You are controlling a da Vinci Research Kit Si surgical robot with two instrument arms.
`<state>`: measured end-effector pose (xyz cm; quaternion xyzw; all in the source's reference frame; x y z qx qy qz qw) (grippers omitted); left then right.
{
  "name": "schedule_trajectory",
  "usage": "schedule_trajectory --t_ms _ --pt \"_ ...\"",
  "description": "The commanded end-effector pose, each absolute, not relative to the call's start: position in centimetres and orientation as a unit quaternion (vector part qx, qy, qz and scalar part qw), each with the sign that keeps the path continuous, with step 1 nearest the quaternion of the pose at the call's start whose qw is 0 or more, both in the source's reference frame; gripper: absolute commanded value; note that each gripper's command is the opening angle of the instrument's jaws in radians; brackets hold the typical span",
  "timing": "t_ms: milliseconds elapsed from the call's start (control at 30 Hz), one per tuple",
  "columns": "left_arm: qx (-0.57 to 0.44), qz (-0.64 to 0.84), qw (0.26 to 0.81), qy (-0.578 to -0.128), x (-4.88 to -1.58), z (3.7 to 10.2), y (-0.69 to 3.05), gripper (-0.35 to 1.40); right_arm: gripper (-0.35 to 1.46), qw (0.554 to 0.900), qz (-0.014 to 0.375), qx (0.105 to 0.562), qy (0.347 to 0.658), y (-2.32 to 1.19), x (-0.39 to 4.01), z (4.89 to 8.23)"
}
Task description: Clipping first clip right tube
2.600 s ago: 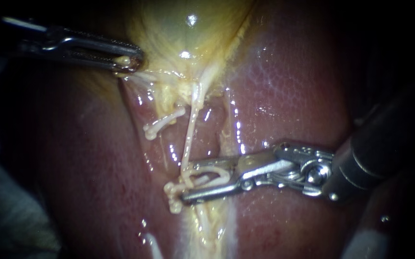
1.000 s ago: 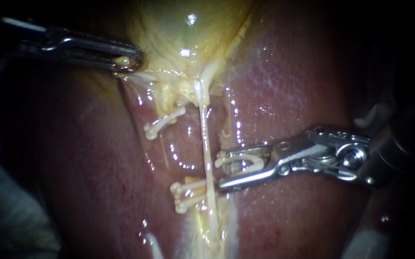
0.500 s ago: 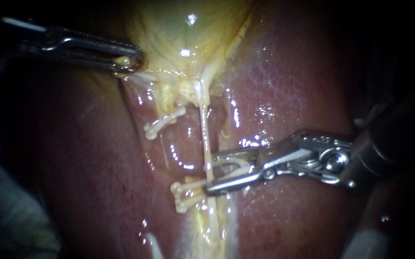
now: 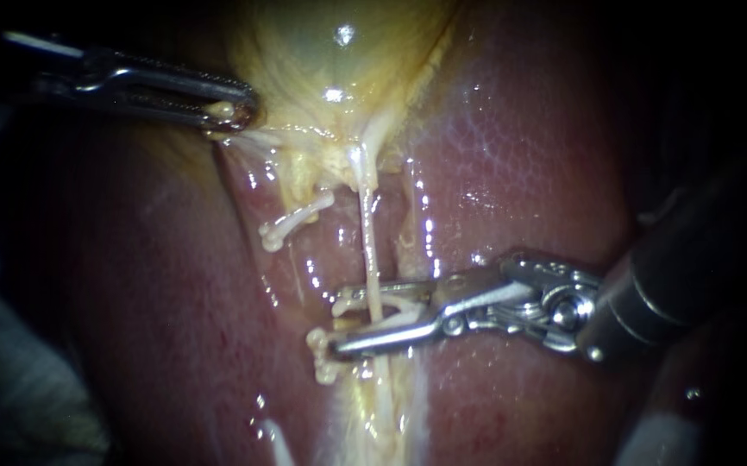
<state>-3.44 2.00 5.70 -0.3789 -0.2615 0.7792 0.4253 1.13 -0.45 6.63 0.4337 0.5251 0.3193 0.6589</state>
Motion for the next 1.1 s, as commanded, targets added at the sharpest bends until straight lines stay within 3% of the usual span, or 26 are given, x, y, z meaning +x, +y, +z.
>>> schedule_trajectory --t_ms 33,367,700,1100 --pt "-0.379 0.779 0.425 -0.261 -3.44 5.71 2.0 -0.35 0.5 0.658 0.314 0.442 0.522 -0.46 1.12 6.6" --pt "-0.379 0.779 0.425 -0.262 -3.44 5.71 2.0 -0.35 0.49 0.649 0.288 0.476 0.519 -0.61 1.14 6.28" --pt "-0.379 0.779 0.425 -0.262 -3.44 5.71 2.0 -0.35 0.43 0.642 0.289 0.496 0.507 -0.68 1.14 6.18" --pt "-0.379 0.779 0.425 -0.262 -3.44 5.7 2.0 -0.35 0.07 0.639 0.292 0.5 0.506 -0.54 1.1 6.07"
